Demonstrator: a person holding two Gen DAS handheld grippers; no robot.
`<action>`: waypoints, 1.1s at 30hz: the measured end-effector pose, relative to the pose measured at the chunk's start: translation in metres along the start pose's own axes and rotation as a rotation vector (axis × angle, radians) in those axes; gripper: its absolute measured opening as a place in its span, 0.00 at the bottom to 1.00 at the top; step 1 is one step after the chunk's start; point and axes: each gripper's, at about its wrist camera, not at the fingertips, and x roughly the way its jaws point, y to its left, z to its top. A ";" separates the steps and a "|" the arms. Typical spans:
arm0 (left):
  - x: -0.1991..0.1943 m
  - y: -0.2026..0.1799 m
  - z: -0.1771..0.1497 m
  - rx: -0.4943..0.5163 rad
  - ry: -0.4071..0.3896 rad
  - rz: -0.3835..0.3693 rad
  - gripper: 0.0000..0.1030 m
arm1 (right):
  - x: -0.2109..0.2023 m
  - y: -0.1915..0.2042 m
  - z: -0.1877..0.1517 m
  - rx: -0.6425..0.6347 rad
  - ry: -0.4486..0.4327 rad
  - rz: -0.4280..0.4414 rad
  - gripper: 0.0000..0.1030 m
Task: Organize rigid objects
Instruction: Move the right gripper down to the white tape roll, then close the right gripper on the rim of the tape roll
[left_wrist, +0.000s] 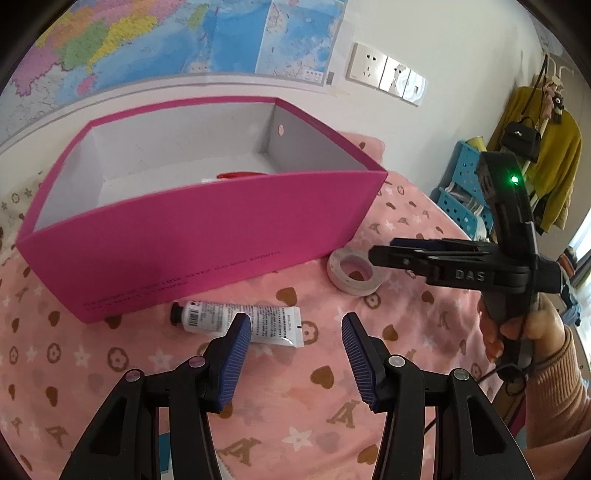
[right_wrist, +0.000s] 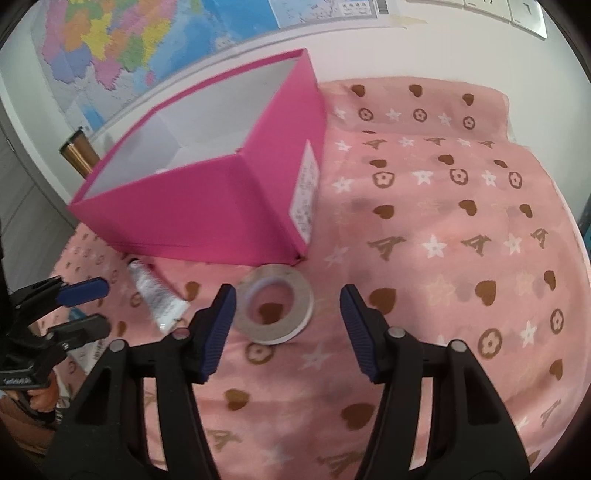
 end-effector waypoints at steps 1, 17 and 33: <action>0.001 -0.001 0.000 0.003 0.003 0.000 0.51 | 0.002 0.000 0.000 -0.003 0.006 -0.001 0.55; 0.012 -0.010 0.000 0.021 0.030 -0.027 0.51 | 0.027 0.006 -0.004 -0.094 0.056 -0.058 0.22; 0.016 -0.021 0.003 0.042 0.043 -0.057 0.51 | 0.006 0.008 -0.009 -0.073 -0.015 -0.002 0.16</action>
